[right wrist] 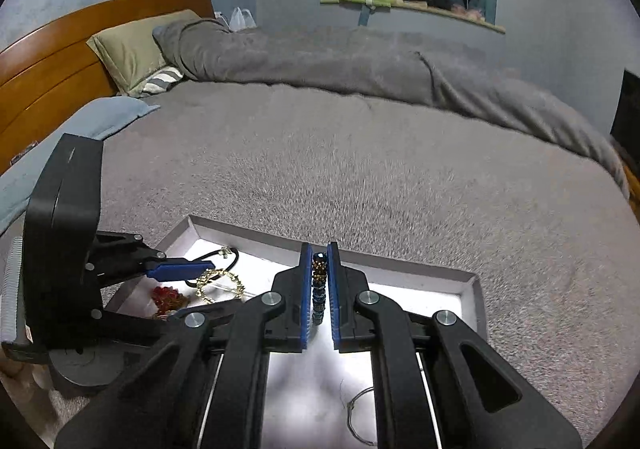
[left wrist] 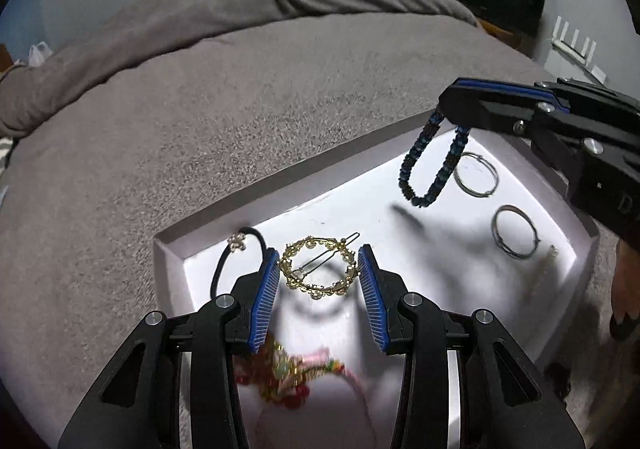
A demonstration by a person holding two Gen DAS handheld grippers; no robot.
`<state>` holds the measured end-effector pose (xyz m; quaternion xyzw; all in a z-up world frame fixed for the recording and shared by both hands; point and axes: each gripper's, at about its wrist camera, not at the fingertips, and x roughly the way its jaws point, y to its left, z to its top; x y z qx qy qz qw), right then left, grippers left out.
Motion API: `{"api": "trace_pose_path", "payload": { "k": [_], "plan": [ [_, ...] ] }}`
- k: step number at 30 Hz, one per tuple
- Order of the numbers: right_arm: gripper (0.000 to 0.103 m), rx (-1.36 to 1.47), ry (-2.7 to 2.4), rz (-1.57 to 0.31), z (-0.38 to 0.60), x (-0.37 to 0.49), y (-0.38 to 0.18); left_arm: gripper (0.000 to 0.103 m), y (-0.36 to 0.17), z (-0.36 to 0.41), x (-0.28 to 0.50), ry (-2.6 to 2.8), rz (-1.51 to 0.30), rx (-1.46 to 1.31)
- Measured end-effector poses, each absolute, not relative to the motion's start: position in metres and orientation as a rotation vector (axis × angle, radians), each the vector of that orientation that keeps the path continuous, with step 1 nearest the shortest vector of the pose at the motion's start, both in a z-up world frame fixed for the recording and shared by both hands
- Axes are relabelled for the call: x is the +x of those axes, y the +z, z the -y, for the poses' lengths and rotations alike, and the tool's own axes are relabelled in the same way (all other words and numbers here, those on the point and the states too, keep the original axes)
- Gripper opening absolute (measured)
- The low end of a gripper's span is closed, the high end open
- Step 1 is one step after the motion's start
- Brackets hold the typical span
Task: Organize jewelry
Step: 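Carry the gold hair clip and blue beaded bracelet into the box and open both tools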
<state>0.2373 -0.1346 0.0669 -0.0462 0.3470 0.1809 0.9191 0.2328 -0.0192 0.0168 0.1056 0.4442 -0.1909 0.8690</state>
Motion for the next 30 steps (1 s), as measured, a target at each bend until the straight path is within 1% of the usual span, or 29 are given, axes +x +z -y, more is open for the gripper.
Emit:
{"api": "trace_pose_path", "payload": {
  "k": [4,7,30],
  "plan": [
    [0.008,-0.100,0.330,-0.802,0.138,0.254,0.049,0.042,0.004,0.030,0.245,-0.372,-1.013,0.260],
    [0.008,-0.114,0.297,-0.843,0.141,0.259,0.042,0.042,0.002,0.034,0.245,-0.375,-1.032,0.279],
    [0.008,-0.100,0.329,-0.981,0.141,0.271,0.017,0.043,0.000,0.032,0.245,-0.374,-1.014,0.275]
  ]
}}
